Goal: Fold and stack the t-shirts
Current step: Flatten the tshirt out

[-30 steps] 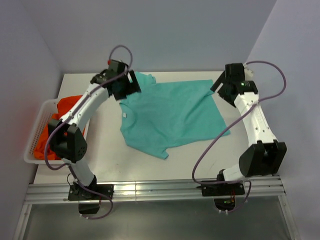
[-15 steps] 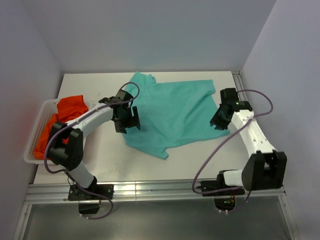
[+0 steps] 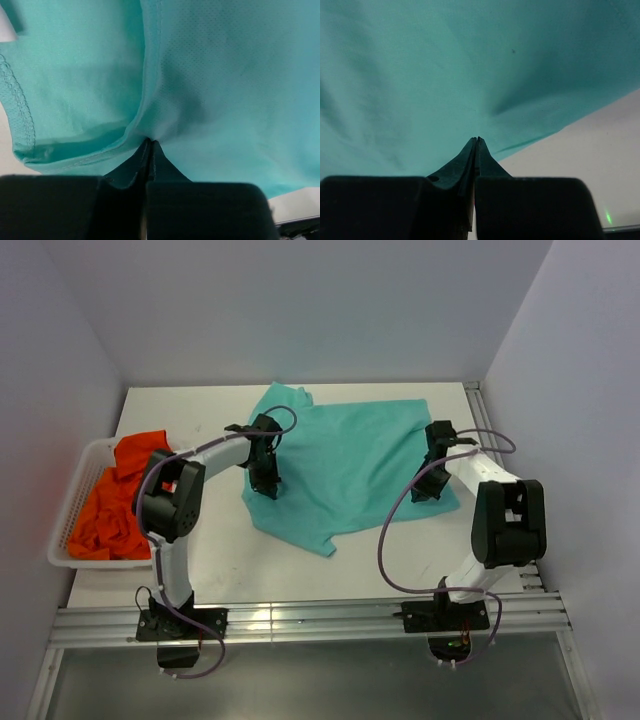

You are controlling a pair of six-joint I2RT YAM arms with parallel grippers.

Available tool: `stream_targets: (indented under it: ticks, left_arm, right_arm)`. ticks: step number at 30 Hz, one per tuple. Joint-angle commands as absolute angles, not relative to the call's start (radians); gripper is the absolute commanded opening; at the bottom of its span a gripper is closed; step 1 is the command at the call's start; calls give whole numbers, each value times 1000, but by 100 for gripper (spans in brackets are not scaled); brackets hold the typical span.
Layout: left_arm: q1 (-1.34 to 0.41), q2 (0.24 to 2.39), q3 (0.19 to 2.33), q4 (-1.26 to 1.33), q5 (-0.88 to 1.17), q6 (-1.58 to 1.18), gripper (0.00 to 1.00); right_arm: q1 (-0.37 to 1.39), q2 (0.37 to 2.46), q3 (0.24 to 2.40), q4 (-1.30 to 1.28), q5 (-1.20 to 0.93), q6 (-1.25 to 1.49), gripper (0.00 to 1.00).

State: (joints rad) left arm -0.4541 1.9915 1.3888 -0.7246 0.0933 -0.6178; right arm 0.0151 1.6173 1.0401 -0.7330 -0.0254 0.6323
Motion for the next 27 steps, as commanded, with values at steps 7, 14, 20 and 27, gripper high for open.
stream_targets:
  ticks: [7, 14, 20, 27]
  left_arm:
    - [-382, 2109, 1509, -776, 17, -548, 2]
    - [-327, 2167, 1588, -816, 5, -522, 2]
    - [-321, 2096, 1669, -841, 5, -529, 34]
    - [-322, 1869, 1773, -948, -78, -546, 75]
  right_arm:
    - [-58, 1569, 867, -644, -69, 644, 0]
    - [-138, 1496, 779, -647, -41, 623, 0]
    - [-138, 1450, 860, -693, -67, 603, 23]
    - [-120, 1336, 1127, -837, -32, 597, 76]
